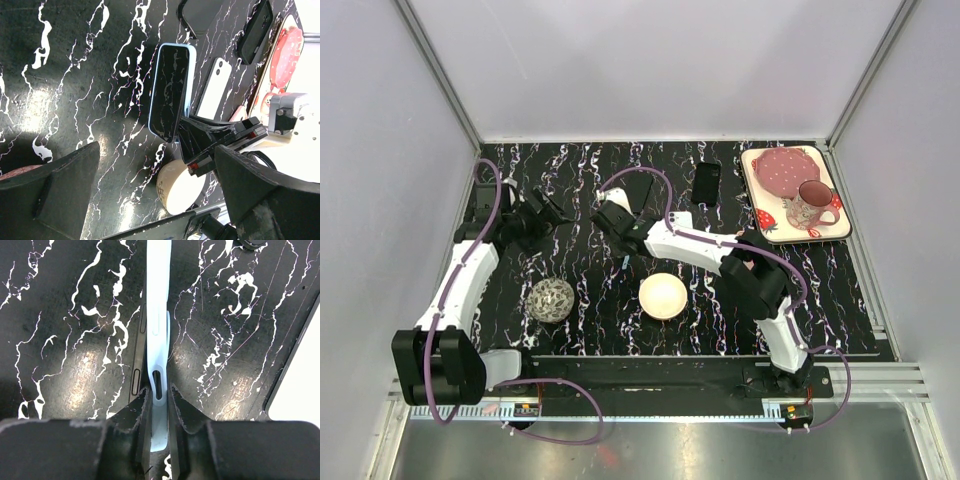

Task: Take the phone out of the phone case
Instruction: Remove the phone case from the phone.

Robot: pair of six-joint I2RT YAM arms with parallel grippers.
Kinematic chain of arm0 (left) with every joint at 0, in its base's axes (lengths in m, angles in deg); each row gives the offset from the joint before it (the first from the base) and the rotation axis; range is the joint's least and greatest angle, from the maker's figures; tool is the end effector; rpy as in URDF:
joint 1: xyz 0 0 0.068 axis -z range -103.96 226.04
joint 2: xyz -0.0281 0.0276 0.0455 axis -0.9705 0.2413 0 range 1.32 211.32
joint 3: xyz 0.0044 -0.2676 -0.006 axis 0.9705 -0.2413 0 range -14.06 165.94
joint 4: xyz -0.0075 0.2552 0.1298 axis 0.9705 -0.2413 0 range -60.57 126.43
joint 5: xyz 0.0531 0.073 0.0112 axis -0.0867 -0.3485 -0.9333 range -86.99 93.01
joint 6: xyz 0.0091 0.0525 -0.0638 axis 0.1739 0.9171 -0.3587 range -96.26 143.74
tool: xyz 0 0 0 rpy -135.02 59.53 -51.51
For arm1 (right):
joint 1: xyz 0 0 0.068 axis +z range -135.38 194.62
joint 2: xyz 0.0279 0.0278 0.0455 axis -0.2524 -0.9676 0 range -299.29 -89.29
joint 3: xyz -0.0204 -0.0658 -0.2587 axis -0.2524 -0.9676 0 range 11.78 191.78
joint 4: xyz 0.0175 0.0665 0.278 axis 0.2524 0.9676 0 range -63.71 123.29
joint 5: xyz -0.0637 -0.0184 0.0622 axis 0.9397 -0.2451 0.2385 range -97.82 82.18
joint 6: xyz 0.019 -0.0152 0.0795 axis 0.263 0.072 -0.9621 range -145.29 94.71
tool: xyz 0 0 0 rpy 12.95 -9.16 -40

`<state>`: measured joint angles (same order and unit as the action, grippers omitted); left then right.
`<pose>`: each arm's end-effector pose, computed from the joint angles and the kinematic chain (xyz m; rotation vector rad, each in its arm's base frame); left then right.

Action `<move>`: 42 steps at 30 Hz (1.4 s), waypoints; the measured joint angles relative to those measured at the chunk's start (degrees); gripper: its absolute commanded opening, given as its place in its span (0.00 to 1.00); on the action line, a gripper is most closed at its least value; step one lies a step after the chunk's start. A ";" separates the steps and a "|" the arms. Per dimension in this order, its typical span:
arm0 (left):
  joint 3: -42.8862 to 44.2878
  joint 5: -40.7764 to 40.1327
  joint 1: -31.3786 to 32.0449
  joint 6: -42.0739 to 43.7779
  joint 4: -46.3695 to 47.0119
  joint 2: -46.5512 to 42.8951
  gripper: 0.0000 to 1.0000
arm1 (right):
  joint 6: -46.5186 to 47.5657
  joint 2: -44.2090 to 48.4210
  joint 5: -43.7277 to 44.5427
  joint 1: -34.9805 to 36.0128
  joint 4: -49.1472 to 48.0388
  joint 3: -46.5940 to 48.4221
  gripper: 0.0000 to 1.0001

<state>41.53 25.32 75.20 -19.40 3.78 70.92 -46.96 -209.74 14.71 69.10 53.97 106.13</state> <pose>0.3050 -0.0231 0.2457 -0.7404 2.3469 -0.8028 0.3158 0.3944 0.1572 -0.5299 2.3557 0.1083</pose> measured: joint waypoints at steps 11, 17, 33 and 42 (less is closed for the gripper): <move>-7.76 2.60 0.31 -1.68 4.15 0.22 0.99 | -2.32 -0.44 -1.57 -0.48 -0.42 0.11 0.22; -8.61 2.25 5.07 -1.77 5.88 2.56 0.99 | -3.74 -0.52 -4.46 -1.84 -0.50 0.15 0.23; -9.29 1.84 10.08 -1.95 9.81 5.79 0.97 | -4.52 -3.87 -9.14 -3.72 -0.39 3.89 0.39; -9.29 1.84 10.08 -1.95 10.27 5.79 0.97 | -4.55 -6.93 -10.23 -4.24 -0.37 6.29 0.40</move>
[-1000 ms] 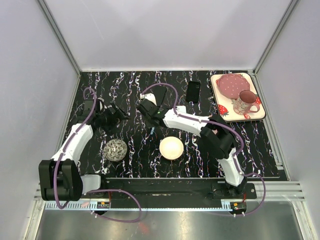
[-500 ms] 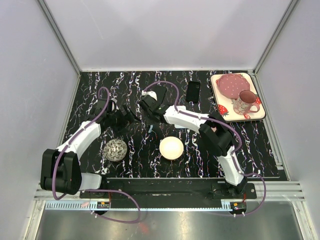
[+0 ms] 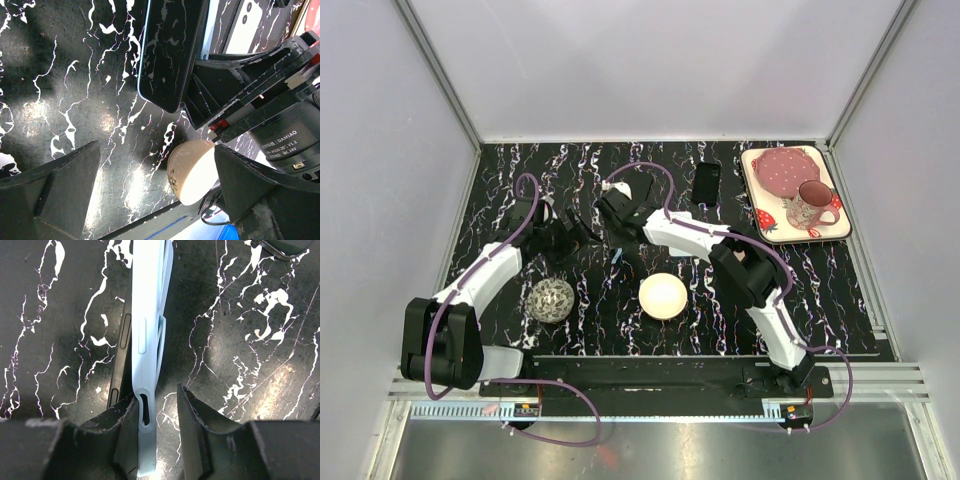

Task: Take the phone out of the phone case
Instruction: Remove the phone case from the phone.

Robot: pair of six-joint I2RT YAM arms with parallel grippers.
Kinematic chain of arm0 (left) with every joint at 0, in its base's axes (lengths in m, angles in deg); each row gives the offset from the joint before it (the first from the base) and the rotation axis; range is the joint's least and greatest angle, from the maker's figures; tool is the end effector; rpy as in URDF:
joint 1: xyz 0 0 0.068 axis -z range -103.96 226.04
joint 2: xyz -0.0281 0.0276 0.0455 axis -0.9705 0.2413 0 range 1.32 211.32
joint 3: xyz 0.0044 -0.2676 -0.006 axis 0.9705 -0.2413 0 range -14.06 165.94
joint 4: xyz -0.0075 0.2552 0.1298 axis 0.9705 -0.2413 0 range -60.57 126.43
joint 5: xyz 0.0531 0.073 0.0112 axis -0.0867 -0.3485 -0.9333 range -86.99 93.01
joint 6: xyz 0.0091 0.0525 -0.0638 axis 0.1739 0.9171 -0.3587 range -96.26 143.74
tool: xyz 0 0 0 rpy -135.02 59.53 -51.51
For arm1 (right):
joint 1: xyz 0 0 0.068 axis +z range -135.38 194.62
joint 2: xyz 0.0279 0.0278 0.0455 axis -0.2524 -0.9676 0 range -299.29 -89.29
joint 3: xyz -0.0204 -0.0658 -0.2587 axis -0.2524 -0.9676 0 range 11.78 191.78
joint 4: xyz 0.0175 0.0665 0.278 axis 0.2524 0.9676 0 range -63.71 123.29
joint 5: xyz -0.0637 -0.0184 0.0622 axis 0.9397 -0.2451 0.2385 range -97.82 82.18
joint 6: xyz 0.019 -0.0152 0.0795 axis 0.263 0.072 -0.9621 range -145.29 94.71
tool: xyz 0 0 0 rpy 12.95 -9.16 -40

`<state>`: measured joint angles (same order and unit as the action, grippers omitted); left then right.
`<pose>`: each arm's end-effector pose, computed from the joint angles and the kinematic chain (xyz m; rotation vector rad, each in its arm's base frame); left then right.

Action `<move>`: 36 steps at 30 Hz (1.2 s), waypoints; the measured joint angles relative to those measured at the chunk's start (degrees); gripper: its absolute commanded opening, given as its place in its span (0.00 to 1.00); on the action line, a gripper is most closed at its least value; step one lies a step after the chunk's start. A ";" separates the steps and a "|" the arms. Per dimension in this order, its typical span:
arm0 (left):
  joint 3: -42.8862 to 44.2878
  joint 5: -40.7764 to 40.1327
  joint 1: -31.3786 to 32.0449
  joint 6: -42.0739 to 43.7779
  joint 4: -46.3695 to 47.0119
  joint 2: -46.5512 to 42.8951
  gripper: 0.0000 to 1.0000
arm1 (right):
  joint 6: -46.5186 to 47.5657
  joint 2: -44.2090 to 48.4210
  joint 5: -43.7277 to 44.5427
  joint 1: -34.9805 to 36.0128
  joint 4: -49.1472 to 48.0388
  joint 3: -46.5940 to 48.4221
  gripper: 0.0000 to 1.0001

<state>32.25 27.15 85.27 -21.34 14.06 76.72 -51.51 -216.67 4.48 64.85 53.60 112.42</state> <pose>0.2998 -0.0788 0.1745 -0.6116 2.5186 -0.9040 0.3519 0.3986 0.1332 -0.4354 2.4688 0.2910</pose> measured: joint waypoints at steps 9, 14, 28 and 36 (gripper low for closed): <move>-0.09 0.02 -0.24 -0.39 0.31 0.00 0.96 | 0.15 -2.69 -0.52 -0.02 0.26 3.26 0.42; -1.07 0.09 -1.03 -0.79 1.33 0.00 0.96 | 0.48 -4.46 -1.20 -0.22 0.66 5.29 0.42; -2.84 1.64 -2.47 -2.89 3.52 0.00 0.95 | 1.18 -7.34 -2.36 -0.39 -0.04 7.61 0.41; -2.84 2.05 -2.45 -2.99 4.37 0.00 0.94 | 1.20 -7.58 -3.52 -0.52 -0.90 7.52 0.14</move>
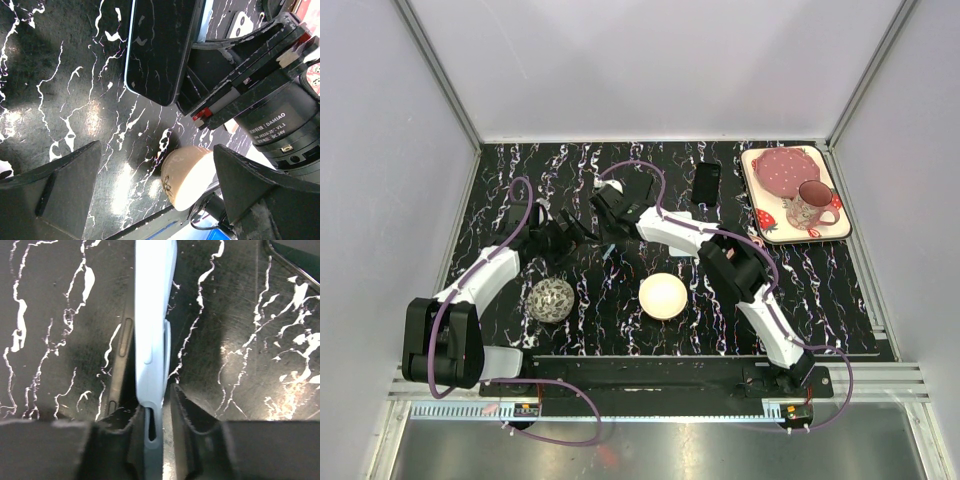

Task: Take the phone out of the phone case
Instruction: Remove the phone case from the phone.

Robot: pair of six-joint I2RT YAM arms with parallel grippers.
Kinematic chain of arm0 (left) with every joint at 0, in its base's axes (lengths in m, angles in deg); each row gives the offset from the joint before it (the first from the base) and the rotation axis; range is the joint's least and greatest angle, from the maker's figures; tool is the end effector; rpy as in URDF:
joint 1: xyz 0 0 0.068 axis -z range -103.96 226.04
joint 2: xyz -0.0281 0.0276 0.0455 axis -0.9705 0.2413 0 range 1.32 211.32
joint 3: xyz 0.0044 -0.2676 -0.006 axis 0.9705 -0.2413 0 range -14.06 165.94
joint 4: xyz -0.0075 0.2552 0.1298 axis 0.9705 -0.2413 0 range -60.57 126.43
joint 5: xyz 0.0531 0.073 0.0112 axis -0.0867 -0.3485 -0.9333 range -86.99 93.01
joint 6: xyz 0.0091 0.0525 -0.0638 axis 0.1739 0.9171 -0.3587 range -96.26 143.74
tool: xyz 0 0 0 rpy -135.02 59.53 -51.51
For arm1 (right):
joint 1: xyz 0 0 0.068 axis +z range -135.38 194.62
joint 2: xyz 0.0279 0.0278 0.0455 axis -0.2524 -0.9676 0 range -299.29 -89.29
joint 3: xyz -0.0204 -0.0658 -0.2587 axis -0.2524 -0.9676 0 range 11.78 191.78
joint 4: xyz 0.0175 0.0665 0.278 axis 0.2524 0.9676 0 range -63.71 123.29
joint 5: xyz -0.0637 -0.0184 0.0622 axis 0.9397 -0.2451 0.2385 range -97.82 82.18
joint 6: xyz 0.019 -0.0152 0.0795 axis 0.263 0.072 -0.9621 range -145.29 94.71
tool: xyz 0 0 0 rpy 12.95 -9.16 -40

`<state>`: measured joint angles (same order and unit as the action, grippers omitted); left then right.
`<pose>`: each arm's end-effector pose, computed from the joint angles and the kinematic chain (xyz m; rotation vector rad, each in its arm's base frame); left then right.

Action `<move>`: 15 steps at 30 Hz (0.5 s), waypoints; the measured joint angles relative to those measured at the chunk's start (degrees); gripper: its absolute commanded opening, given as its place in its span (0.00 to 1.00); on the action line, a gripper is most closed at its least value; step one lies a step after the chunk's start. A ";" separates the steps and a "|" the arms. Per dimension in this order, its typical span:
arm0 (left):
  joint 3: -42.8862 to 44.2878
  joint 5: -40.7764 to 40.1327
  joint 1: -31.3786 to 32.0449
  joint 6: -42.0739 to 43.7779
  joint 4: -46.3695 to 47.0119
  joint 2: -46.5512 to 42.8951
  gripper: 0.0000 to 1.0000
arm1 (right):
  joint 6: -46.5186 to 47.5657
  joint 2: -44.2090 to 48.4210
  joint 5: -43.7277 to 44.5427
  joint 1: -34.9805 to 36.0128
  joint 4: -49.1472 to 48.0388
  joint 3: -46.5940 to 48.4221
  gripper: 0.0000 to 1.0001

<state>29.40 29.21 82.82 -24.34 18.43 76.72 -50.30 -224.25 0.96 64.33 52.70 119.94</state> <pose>0.3005 -0.0680 0.1646 -0.6997 2.4729 -0.9588 0.3702 0.4195 0.1110 -0.4759 2.4743 0.3548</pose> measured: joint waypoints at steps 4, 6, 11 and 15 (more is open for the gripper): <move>-0.02 -0.07 -0.02 0.31 0.55 0.11 0.95 | -0.04 1.38 -0.94 0.00 -1.70 -2.01 0.00; -0.52 -0.07 0.00 0.31 1.84 0.11 0.94 | -0.61 2.32 -1.44 -0.31 -3.34 -3.80 0.00; -2.38 -0.02 0.00 0.15 3.93 0.11 0.94 | -1.31 4.50 -1.22 -0.33 -7.15 -7.89 0.00; -2.71 -0.02 0.00 0.15 4.87 0.11 0.94 | -1.33 6.73 -0.20 -0.09 -6.67 -10.78 0.00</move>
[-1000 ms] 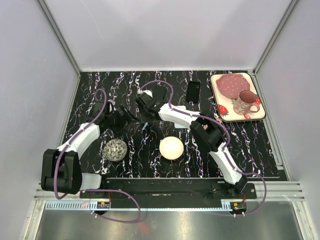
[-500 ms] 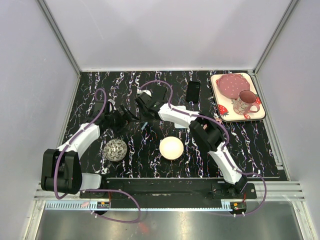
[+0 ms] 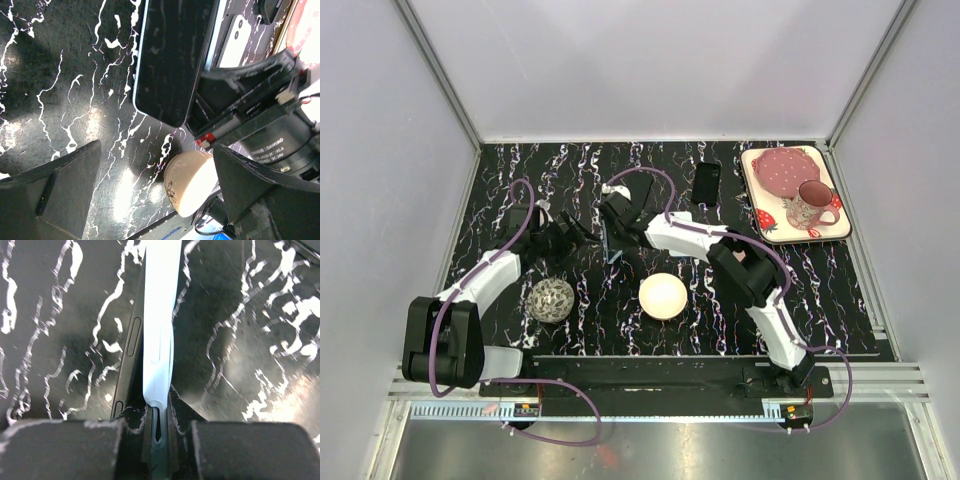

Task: Take the phone out of the phone case
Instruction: Remove the phone case from the phone.

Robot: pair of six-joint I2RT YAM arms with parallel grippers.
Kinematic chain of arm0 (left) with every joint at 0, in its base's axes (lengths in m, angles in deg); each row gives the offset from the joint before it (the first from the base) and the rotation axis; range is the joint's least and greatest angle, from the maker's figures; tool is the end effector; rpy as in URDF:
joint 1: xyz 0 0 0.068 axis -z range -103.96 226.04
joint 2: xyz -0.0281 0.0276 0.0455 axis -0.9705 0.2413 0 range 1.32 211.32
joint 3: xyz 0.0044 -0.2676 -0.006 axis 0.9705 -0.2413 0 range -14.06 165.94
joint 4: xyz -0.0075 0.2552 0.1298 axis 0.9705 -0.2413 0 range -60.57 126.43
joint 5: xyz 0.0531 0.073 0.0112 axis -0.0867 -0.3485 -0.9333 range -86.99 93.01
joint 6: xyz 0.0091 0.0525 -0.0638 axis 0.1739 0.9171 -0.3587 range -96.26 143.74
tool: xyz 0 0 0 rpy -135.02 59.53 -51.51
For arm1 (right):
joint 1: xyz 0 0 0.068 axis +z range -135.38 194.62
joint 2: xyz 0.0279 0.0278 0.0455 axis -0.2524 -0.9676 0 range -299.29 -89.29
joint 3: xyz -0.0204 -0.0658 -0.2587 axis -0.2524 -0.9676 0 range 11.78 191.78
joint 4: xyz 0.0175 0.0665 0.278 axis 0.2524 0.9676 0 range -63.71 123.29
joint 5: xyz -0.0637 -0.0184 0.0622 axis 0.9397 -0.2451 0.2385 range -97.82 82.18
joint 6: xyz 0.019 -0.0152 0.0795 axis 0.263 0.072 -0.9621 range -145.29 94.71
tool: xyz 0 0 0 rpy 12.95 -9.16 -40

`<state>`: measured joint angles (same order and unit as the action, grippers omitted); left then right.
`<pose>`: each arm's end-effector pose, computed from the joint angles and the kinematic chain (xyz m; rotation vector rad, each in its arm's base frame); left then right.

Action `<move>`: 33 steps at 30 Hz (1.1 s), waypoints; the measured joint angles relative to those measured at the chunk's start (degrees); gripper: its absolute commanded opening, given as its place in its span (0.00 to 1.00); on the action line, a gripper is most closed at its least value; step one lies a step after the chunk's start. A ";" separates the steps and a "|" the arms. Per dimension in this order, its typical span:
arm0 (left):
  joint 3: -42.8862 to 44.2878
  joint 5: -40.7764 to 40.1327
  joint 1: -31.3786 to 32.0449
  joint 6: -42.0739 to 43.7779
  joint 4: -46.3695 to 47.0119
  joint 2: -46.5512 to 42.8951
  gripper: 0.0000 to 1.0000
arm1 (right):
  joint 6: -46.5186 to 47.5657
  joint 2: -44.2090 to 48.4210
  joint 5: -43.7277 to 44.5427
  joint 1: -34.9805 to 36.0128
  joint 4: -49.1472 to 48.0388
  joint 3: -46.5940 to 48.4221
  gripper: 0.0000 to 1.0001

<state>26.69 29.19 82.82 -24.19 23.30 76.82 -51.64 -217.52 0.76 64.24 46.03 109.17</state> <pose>0.2999 -0.0679 0.1552 -0.6750 2.4408 -0.9671 0.3558 0.4016 0.1165 -0.4351 2.4441 0.4006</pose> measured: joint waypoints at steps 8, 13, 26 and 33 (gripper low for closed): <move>-0.02 0.00 0.00 -0.13 1.11 -0.02 0.94 | 4.52 4.83 6.03 1.62 9.22 -3.74 0.00; -0.02 0.02 0.00 -0.28 1.27 -0.02 0.94 | 6.08 4.33 8.24 2.34 11.93 -2.43 0.15; -0.09 0.00 0.00 -0.42 1.22 -0.02 0.94 | 5.18 2.16 7.04 2.40 11.52 -1.95 0.16; -0.37 0.00 0.00 -0.46 1.42 -0.02 0.94 | 4.42 2.69 5.66 1.95 9.44 -3.69 0.17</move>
<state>26.32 29.19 82.82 -24.64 24.72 76.80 -47.22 -214.83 6.42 66.19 55.48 105.47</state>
